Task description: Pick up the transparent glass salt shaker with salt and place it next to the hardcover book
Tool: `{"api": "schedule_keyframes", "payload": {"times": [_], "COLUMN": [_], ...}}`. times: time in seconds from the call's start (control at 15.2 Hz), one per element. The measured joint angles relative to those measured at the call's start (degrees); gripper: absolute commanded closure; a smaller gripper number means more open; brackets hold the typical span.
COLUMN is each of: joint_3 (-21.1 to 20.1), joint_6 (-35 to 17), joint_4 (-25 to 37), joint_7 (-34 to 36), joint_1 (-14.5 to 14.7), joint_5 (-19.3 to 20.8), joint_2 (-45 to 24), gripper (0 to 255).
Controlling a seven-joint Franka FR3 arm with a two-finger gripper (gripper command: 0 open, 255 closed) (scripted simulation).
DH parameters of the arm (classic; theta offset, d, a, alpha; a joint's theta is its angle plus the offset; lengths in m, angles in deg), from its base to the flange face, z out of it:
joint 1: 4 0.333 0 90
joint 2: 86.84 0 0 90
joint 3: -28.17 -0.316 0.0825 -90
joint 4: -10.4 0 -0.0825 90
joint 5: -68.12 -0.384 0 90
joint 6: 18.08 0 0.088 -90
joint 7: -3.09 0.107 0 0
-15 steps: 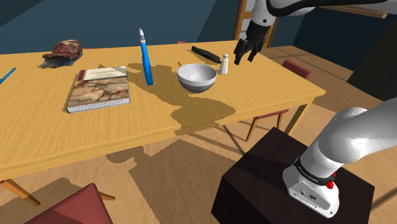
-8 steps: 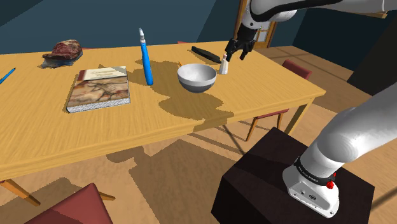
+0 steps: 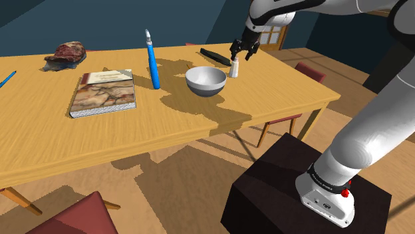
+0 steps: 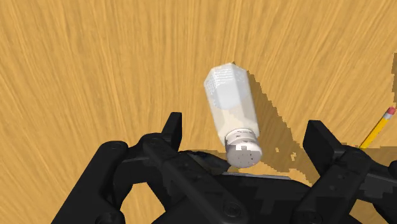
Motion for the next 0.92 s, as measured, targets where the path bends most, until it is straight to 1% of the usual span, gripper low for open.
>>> {"api": "schedule_keyframes", "payload": {"times": [0.46,0.86,0.92], "joint_3": [-0.02,-0.01,-0.01], "joint_6": [-4.42,-4.87,-4.87], "joint_4": [-1.1,-1.1,-1.1], "joint_7": [-0.32,-0.41,-0.41], "joint_1": [0.08,0.07,0.07], "joint_5": [-0.75,-0.86,-0.86], "joint_2": [-3.2,-3.63,-3.63], "gripper": [0,0,255]}}
